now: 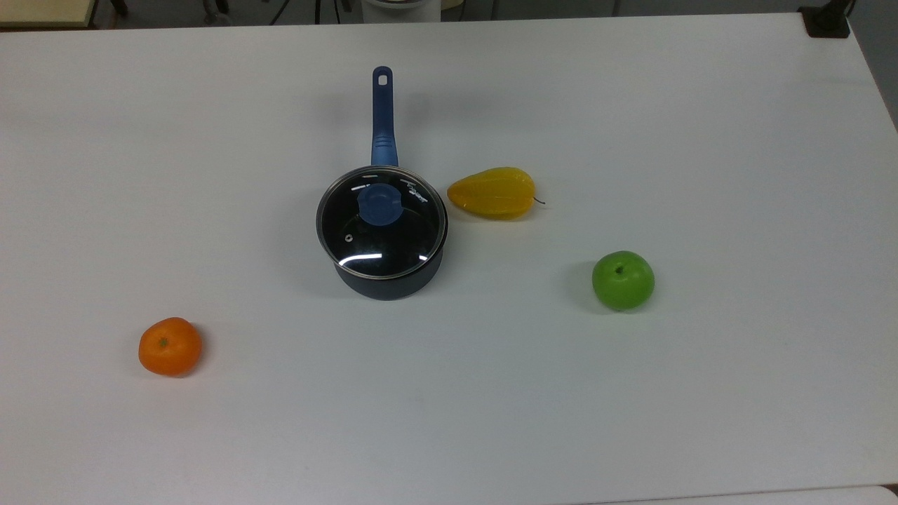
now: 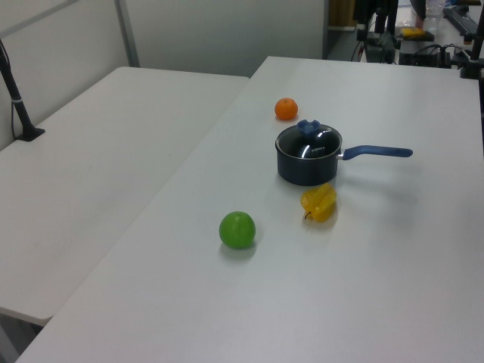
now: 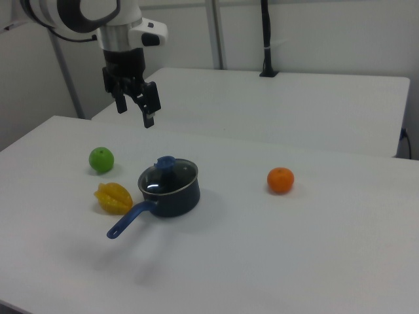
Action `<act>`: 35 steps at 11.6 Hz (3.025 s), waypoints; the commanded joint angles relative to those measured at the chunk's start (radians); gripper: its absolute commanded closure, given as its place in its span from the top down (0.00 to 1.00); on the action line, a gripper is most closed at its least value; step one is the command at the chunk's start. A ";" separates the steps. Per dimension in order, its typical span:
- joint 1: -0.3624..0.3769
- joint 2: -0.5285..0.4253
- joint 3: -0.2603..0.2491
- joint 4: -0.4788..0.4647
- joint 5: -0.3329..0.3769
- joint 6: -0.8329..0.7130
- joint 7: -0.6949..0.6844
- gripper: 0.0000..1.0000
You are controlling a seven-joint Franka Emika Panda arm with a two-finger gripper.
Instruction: Open lid
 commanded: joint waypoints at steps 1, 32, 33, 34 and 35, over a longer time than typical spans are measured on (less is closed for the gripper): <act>0.020 -0.021 0.000 -0.064 -0.018 0.046 -0.027 1.00; 0.172 0.296 -0.007 -0.136 -0.147 0.516 -0.328 0.28; 0.171 0.290 -0.009 -0.135 -0.147 0.514 -0.327 0.28; 0.166 0.282 -0.010 -0.133 -0.147 0.512 -0.328 0.28; 0.158 0.262 -0.012 -0.132 -0.143 0.506 -0.330 0.27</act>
